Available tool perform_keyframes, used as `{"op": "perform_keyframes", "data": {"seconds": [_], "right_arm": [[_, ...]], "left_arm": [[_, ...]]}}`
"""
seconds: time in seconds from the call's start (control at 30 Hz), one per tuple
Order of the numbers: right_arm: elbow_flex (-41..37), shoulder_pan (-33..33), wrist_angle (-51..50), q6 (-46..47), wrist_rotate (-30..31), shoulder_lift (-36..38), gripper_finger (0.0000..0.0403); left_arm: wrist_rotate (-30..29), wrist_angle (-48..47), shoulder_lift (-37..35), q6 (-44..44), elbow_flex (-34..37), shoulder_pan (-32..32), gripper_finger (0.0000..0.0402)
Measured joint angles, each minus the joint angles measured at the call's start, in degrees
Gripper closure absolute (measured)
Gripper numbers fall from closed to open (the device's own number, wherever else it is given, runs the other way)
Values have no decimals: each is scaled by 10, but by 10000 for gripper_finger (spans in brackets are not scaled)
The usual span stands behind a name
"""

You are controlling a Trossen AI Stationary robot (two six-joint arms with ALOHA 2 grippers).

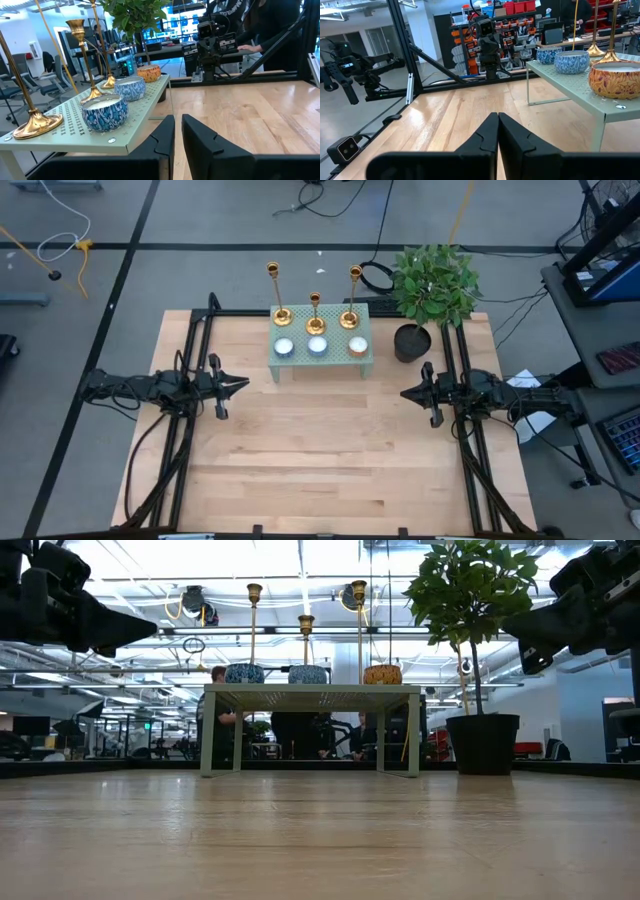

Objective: Pick & Place candle stick holders
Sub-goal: Return to Home Position

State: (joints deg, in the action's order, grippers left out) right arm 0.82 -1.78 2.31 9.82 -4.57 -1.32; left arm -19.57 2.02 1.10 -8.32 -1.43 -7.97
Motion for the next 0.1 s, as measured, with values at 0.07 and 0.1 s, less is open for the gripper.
{"op": "perform_keyframes", "data": {"seconds": [0.07,0.1], "right_arm": [[0,0,0,0,0,0,399],[0,0,0,0,0,0,399]], "left_arm": [[0,0,0,0,0,0,360],[0,0,0,0,0,0,360]]}}
